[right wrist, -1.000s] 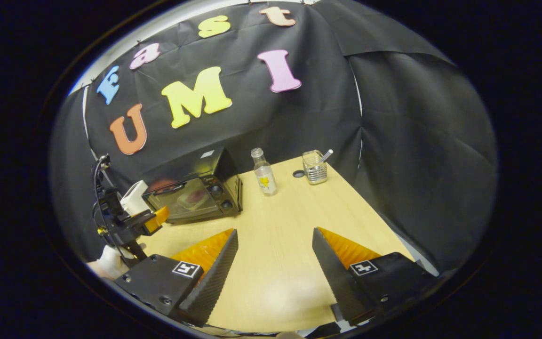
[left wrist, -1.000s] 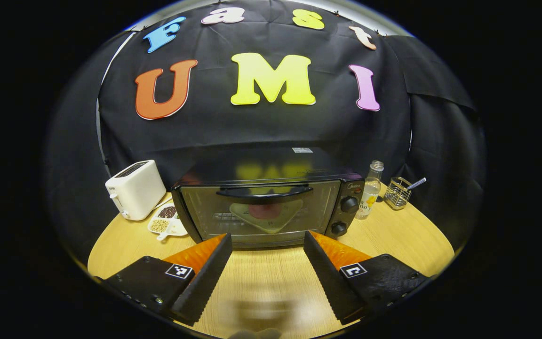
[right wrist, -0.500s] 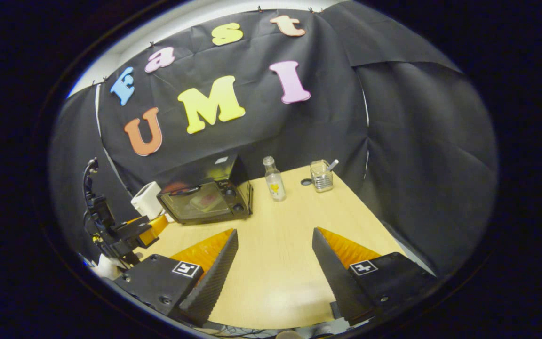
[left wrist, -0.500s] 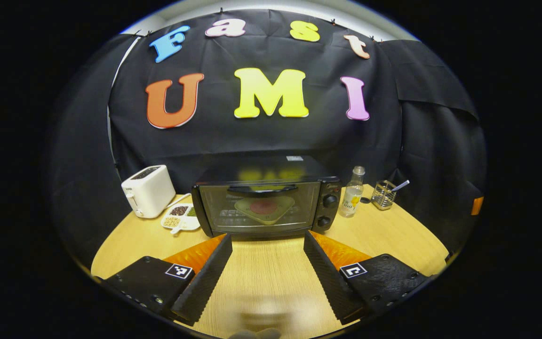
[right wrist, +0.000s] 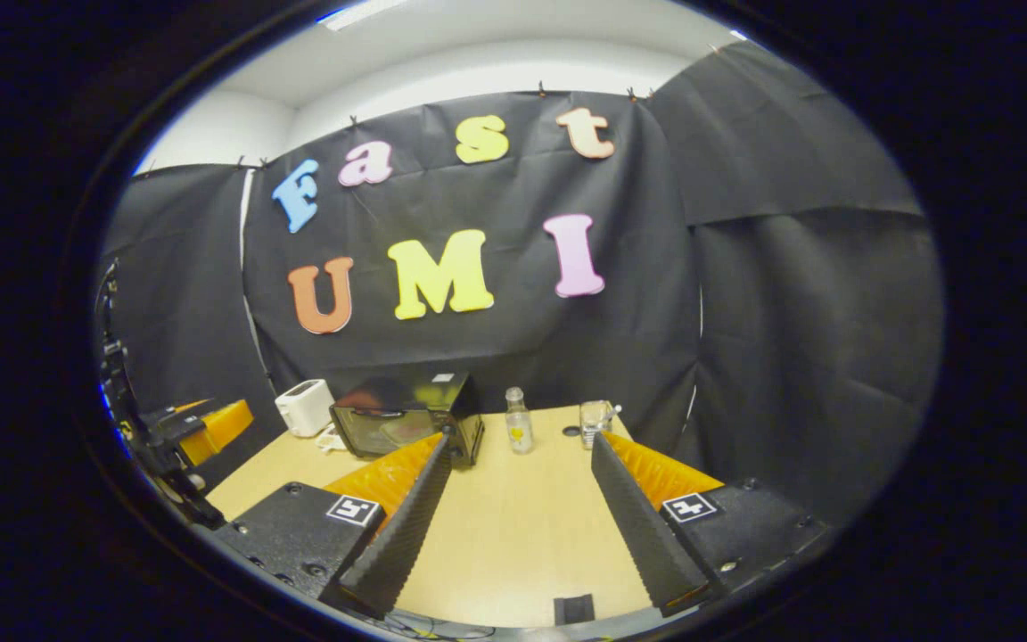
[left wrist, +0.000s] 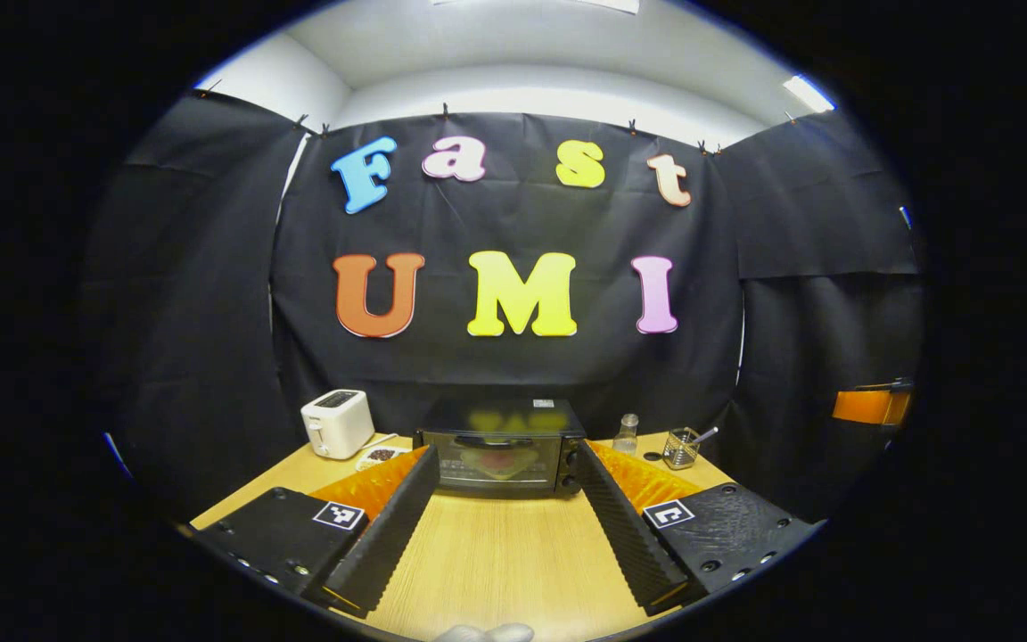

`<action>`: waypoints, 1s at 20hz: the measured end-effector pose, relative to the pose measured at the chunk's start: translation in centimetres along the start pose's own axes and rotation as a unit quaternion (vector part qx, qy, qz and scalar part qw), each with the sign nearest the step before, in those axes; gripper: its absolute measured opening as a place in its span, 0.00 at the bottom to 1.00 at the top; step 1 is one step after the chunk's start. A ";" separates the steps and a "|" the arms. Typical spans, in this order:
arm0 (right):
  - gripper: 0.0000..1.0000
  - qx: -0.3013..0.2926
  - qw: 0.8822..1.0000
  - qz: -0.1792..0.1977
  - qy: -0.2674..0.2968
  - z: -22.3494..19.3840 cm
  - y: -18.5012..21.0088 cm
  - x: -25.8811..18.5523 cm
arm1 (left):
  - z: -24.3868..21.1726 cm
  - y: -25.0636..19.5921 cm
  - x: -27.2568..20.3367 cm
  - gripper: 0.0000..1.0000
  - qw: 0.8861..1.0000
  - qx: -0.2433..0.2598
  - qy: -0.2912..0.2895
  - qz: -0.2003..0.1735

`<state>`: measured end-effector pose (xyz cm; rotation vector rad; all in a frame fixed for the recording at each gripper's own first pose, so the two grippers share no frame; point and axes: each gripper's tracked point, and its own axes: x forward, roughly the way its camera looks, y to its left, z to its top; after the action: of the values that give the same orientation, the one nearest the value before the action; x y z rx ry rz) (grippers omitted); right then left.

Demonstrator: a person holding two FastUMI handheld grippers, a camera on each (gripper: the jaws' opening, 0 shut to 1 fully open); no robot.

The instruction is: Open the electric oven with the left hand, put the food in, and close the electric oven.

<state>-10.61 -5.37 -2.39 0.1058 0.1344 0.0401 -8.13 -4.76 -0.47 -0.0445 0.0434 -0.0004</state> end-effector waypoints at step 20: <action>0.95 -0.025 0.999 0.024 -0.007 -3.7 -2.7 -5.6 | -0.8 -3.3 -10.7 0.97 1.000 0.002 0.014 0.022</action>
<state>-16.59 -7.94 -5.56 0.0597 0.1163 0.0911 -18.82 -8.12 -0.69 -0.0404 0.0726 0.0437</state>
